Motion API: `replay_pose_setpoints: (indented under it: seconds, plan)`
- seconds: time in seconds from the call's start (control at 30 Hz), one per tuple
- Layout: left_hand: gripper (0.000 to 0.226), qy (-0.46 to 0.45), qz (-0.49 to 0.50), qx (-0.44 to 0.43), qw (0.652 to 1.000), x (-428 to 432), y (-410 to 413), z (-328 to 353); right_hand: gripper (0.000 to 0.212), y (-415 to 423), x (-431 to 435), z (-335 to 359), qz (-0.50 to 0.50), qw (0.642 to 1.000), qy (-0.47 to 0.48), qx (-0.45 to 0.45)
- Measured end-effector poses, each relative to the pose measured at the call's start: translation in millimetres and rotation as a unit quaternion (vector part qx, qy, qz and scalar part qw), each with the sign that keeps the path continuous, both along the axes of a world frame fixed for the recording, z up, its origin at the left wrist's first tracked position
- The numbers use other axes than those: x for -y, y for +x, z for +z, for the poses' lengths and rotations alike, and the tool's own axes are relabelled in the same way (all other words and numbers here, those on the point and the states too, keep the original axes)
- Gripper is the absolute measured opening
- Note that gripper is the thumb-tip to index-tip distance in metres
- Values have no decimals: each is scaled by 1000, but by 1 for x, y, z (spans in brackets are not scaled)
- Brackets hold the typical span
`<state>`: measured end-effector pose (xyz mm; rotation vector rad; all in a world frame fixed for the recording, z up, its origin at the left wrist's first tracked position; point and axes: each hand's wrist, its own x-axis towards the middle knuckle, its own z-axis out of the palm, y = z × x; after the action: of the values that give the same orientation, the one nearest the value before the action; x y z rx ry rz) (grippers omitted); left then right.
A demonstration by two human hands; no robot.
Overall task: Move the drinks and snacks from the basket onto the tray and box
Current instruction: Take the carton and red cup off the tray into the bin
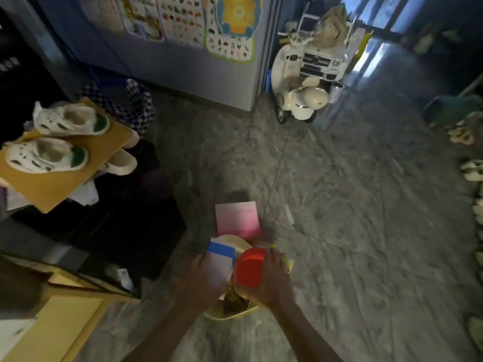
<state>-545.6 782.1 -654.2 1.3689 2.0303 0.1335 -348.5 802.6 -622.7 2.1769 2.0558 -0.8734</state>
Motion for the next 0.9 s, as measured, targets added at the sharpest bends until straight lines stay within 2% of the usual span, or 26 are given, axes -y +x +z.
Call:
replay_pose_setpoints:
  seconds: [0.03, 0.1, 0.2, 0.33, 0.47, 0.67, 0.77, 0.9]
  plan:
    - [57, 7, 4, -15, 1000, 1, 5, -18, 148, 1, 1, -15, -2, 1000, -1, 6]
    - [77, 24, 23, -9, 999, 5, 13, -46, 149, 3, 2, -40, -2, 1000, -6, 22]
    - [96, 60, -2, -3, 998, 13, 11, -82, 151, 5, 2, -70, 6, 999, -26, 25]
    - [96, 78, -4, 8, 997, 20, 9, -101, 152, 5, 7, -94, 22, 999, -33, 28]
    - [88, 99, -19, 45, 994, 27, 1, -88, 145, 3, 16, -89, 35, 999, -16, 35]
    - [90, 98, -50, 27, 994, 17, -28, 0, 136, 3, 8, -8, 44, 998, -22, 28]
    - [97, 118, -45, 31, 991, -3, -46, 78, 125, 3, -9, 66, 54, 998, 18, 16]
    - [102, 187, -115, -9, 976, -29, -78, 191, 125, 2, -36, 179, 75, 995, 69, 15]
